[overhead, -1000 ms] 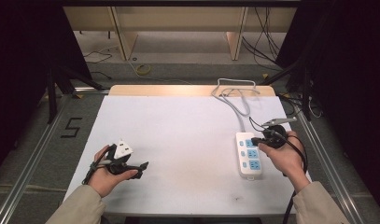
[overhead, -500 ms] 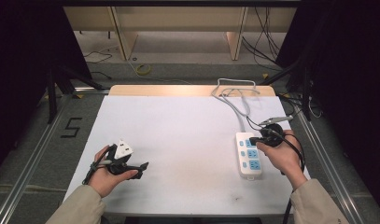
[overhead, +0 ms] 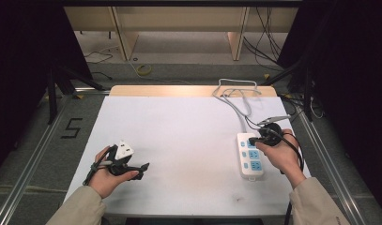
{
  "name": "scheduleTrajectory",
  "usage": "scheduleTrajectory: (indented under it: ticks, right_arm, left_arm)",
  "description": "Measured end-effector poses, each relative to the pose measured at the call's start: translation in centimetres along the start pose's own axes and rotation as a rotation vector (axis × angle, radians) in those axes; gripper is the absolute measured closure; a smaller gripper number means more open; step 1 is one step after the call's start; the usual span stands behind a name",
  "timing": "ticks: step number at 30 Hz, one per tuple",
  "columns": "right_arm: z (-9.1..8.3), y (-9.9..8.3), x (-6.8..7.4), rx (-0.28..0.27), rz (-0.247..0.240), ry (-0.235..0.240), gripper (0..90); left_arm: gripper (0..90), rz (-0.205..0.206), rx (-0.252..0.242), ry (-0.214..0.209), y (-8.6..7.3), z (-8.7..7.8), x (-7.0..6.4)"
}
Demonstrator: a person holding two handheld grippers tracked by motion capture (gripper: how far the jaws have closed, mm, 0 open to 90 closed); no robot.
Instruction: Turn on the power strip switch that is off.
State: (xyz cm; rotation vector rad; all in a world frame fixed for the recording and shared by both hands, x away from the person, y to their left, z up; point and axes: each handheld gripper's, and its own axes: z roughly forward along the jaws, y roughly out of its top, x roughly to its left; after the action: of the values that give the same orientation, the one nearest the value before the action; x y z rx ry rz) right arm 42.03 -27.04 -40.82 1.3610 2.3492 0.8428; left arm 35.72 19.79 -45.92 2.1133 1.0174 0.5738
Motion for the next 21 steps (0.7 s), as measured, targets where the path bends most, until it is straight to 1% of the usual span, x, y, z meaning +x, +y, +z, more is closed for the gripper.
scheduleTrajectory:
  ticks: [21]
  right_arm:
    - [0.99,0.87,0.24,0.018,-0.013,0.010,90.0]
  left_arm:
    - [13.1,0.001,0.000,0.001,0.01,-0.01,0.04]
